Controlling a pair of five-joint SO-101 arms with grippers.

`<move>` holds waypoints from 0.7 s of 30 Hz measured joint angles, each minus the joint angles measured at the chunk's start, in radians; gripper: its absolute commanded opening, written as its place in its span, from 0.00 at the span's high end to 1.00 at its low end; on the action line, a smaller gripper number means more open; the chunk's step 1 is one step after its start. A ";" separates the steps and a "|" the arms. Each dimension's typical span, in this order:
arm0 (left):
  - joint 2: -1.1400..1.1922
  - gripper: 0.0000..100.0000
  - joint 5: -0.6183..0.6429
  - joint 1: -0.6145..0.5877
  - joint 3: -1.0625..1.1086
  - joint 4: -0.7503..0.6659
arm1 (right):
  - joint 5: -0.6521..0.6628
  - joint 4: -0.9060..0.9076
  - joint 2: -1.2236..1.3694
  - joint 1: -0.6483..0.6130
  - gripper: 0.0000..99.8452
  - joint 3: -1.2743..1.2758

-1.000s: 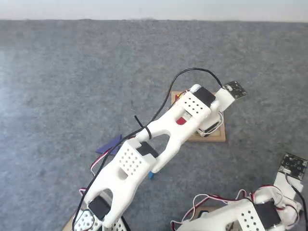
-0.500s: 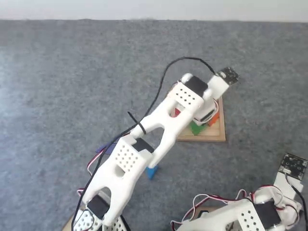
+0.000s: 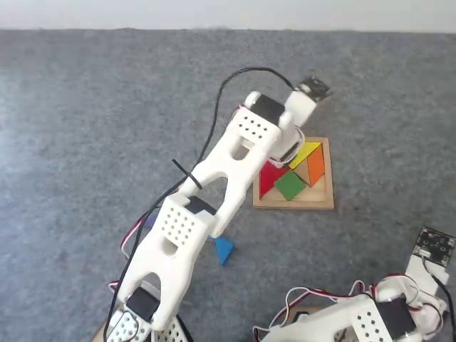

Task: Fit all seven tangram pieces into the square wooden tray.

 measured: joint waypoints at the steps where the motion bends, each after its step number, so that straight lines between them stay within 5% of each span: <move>1: 0.014 0.86 0.002 -0.003 0.011 0.000 | 0.000 0.000 0.000 0.000 0.75 0.000; 21: 0.048 0.86 0.021 0.008 -0.057 0.025 | 0.000 0.000 0.000 0.000 0.75 0.000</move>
